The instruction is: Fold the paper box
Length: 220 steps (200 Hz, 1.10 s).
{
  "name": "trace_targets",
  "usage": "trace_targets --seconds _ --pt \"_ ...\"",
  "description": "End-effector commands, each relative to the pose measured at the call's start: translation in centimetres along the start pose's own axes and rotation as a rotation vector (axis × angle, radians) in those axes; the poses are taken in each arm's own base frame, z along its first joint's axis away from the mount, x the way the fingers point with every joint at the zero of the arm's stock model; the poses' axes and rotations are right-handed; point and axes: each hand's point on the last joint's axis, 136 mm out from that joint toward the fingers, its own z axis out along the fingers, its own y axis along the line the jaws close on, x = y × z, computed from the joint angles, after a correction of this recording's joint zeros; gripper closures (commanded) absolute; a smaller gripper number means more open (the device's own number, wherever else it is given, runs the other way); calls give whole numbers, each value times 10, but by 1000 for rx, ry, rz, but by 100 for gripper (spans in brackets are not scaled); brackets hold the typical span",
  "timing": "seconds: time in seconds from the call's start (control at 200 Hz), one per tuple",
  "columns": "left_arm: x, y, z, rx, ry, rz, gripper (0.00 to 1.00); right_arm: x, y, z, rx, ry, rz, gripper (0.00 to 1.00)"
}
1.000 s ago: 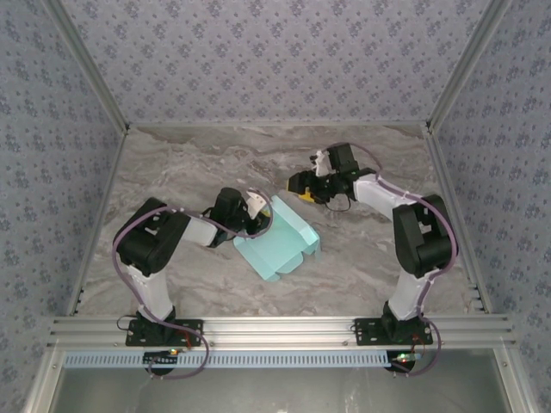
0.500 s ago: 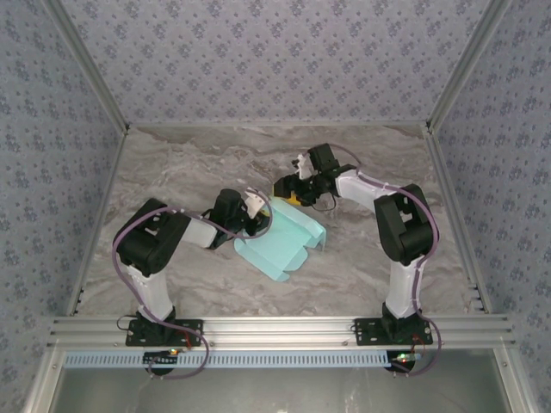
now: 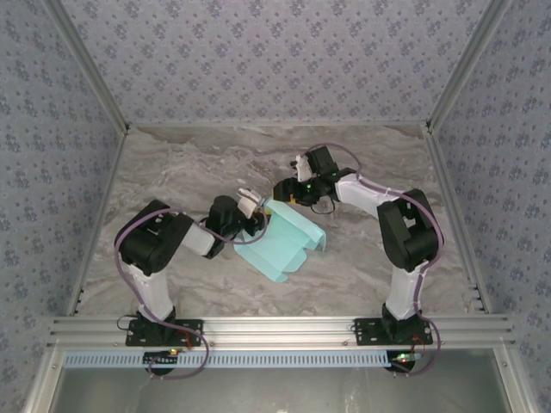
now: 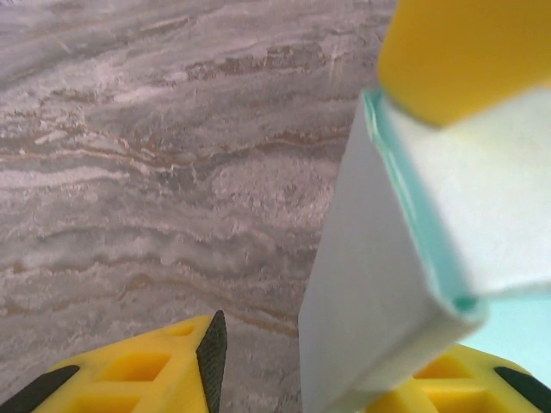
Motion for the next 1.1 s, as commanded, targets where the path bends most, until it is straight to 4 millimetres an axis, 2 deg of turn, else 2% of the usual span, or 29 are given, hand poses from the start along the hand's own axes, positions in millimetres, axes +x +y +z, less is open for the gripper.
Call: trace_targets --seconds 0.0,0.18,0.325,0.48,0.555,0.64,0.765,0.904,0.984,1.019,1.094 --pt "-23 -1 2 -23 -114 7 58 44 -38 8 154 81 73 36" --pt "-22 -7 7 -35 -123 32 62 52 -38 10 145 84 93 36" --pt "-19 -8 10 -53 -121 40 82 58 -39 14 132 85 117 36" --pt "-5 -12 14 -112 -96 94 92 55 -32 12 99 59 116 36" --pt "-2 -10 11 -151 -88 93 95 50 -20 3 55 12 72 35" --pt "3 0 6 -219 -80 81 99 40 -4 -13 12 -69 -27 33" --pt "7 16 -5 -321 -81 75 100 23 10 -55 15 -235 -177 30" --pt "8 21 -17 -361 -75 87 100 11 3 -99 55 -374 -290 25" --pt "5 23 -26 -365 -76 90 100 18 10 -110 -9 -392 -418 20" --pt "3 22 -31 -363 -71 91 100 22 10 -112 25 -405 -482 17" --pt "-1 24 -39 -365 -60 95 100 30 3 -117 99 -421 -567 17"
